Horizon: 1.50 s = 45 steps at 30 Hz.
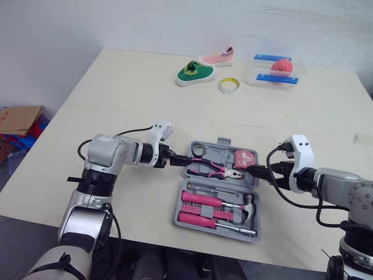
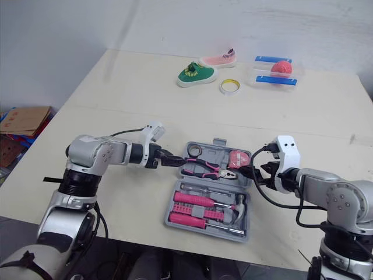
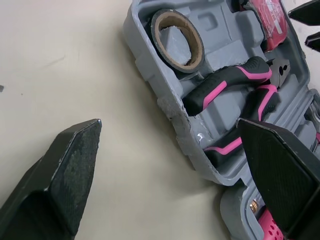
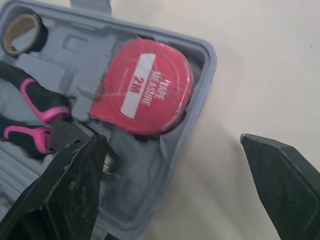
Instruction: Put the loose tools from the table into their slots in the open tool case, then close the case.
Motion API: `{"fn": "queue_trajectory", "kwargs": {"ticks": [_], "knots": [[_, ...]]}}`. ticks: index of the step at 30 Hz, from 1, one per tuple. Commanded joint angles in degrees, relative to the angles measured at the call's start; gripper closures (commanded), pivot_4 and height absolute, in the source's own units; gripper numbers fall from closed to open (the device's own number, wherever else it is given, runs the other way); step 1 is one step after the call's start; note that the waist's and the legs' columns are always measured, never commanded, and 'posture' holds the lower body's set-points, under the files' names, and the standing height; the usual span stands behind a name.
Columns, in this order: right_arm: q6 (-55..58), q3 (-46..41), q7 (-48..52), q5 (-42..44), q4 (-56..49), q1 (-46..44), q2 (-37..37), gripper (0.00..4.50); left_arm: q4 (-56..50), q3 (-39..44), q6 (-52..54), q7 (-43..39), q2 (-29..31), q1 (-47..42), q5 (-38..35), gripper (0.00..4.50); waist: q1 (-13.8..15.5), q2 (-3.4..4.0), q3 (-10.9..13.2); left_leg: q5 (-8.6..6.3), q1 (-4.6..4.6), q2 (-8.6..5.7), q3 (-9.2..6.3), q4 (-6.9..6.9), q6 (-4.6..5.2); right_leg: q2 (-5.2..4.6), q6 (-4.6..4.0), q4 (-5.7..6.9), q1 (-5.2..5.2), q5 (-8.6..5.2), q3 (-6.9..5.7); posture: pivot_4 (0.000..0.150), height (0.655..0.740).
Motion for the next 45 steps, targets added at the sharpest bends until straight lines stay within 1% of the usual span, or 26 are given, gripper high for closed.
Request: {"fn": "queue_trajectory", "kwargs": {"ticks": [1, 5, 8, 9, 12, 16, 19, 23, 26, 28, 36, 39, 42, 45], "knots": [[0.0, -0.5, -0.2, -1.7, -0.2, -0.6, 0.3, 0.05, 0.7, -0.6, -1.2, 0.9, -0.9, -1.1, 0.2, 0.11, 0.0, 0.00, 0.0, 0.00, 0.00, -0.01, 0.00, 0.00, 0.01, -0.01, 0.01, 0.00, 0.00, 0.00, 0.00, 0.150, 0.7304], [0.6, -0.4, 0.3, -2.6, -1.0, -1.0, 0.5, 0.05, 0.7, -0.6, -1.1, 1.5, -1.3, -1.1, 0.2, 0.11, 0.0, 0.00, 0.0, 0.01, 0.00, 0.00, 0.00, 0.00, 0.00, 0.00, 0.01, 0.00, 0.00, 0.00, -0.01, 0.150, 0.7304], [1.3, -0.7, 0.2, -3.0, -1.3, -1.6, 1.4, 0.64, 0.5, 0.5, -1.6, 1.7, -2.3, -0.8, -0.5, 0.11, -0.1, 0.00, 0.0, 0.01, 0.00, 0.00, -0.01, 0.00, 0.00, 0.00, 0.01, 0.00, 0.00, 0.00, -0.01, 0.150, 0.7304], [1.5, -0.5, 0.5, -2.9, -1.6, -1.7, 1.4, 1.09, 0.4, -0.7, -1.8, 1.9, -2.1, -0.7, 0.2, 0.11, -0.1, 0.00, 0.0, 0.01, 0.01, 0.00, 0.00, 0.00, 0.00, 0.00, 0.01, 0.01, 0.00, 0.00, -0.01, 0.150, 0.7304], [2.0, -0.4, 0.7, -3.2, -2.0, -1.9, 1.8, 1.09, 0.6, -2.4, -1.6, 2.0, -2.1, -0.6, 0.8, 0.11, -0.1, 0.00, 0.0, 0.01, 0.01, 0.00, 0.00, -0.01, -0.01, 0.01, 0.01, 0.02, -0.01, 0.01, -0.01, 0.150, 0.7304], [2.1, 0.0, 0.7, -3.9, -2.1, -1.9, 1.9, 1.09, 0.8, -2.7, -1.7, 2.2, -2.0, -0.6, 0.8, 0.11, -0.1, 0.01, 0.0, 0.01, 0.02, -0.01, 0.00, 0.00, 0.00, 0.00, 0.01, 0.02, 0.02, 0.01, -0.01, 0.150, 0.7304], [2.5, -0.1, 0.8, -4.1, -2.4, -2.2, 2.3, 1.13, 0.4, -2.5, -1.9, 2.4, -1.9, -0.3, 0.7, 0.91, -0.1, 0.01, 0.0, 0.00, 0.01, -0.01, 0.00, -0.01, 0.00, 0.00, 0.01, 0.01, 0.01, 0.00, -0.01, 0.150, 0.7304], [2.6, -0.2, 1.0, -4.4, -2.6, -2.3, 2.3, 1.13, -0.6, -3.3, -2.6, 1.9, -1.2, 0.2, 0.5, 2.52, -0.1, 0.01, 0.0, 0.00, -0.01, 0.00, 0.00, -0.04, 0.00, 0.00, 0.01, -0.03, -0.02, 0.00, -0.01, 0.150, 0.7304], [2.6, -0.2, 1.2, -4.4, -2.8, -2.1, 2.3, 1.13, -0.5, -3.8, -2.5, 1.9, -1.1, 0.3, 0.7, 3.88, -0.1, 0.01, 0.0, 0.00, 0.01, 0.00, 0.00, -0.04, 0.00, 0.00, 0.01, -0.03, -0.01, 0.01, -0.01, 0.150, 0.7304], [2.6, -0.3, 1.1, -4.5, -2.8, -2.2, 2.4, 1.13, -0.4, -4.0, -2.2, 2.1, -1.2, 0.2, 0.6, 4.48, -0.1, 0.04, 0.0, -0.01, 0.07, 0.00, -0.02, -0.05, 0.03, 0.00, 0.01, -0.03, 0.07, 0.01, -0.02, 0.150, 0.7304], [2.4, 0.5, 2.0, -5.4, -3.6, -1.7, 1.5, 1.13, -0.8, -3.8, -1.7, 2.2, -1.6, 0.0, 0.2, 4.48, -0.2, 0.05, 0.0, -0.01, 0.10, 0.01, -0.02, -0.15, 0.02, 0.02, 0.01, -0.04, 0.06, 0.00, -0.02, 0.150, 0.7304], [2.6, 0.4, 2.3, -5.2, -4.3, -1.2, 1.6, 1.93, -0.7, -3.9, -1.8, 2.1, -1.5, 0.0, 0.3, 4.50, -0.2, 0.04, 0.0, -0.01, 0.10, 0.00, -0.02, -0.15, 0.03, 0.02, 0.01, -0.04, 0.06, 0.00, -0.01, 0.150, 0.7304], [2.6, -0.4, 2.5, -4.0, -6.0, 0.4, 1.0, 1.93, 0.1, -3.7, -2.2, 2.7, -1.7, -0.4, 0.8, 4.50, -0.2, 0.04, 0.0, -0.01, 0.11, 0.01, -0.02, -0.17, 0.03, 0.03, 0.01, -0.06, 0.07, 0.00, -0.02, 0.150, 0.7304], [2.6, -3.2, 2.1, -0.8, -7.9, 2.9, 0.5, 1.93, 0.0, -3.9, -2.4, 2.7, -1.6, -0.4, 0.9, 4.50, -0.1, 0.04, 0.0, -0.01, 0.11, 0.00, -0.03, -0.23, 0.03, 0.02, 0.01, -0.09, 0.07, 0.00, -0.02, 0.150, 0.7304]]}}
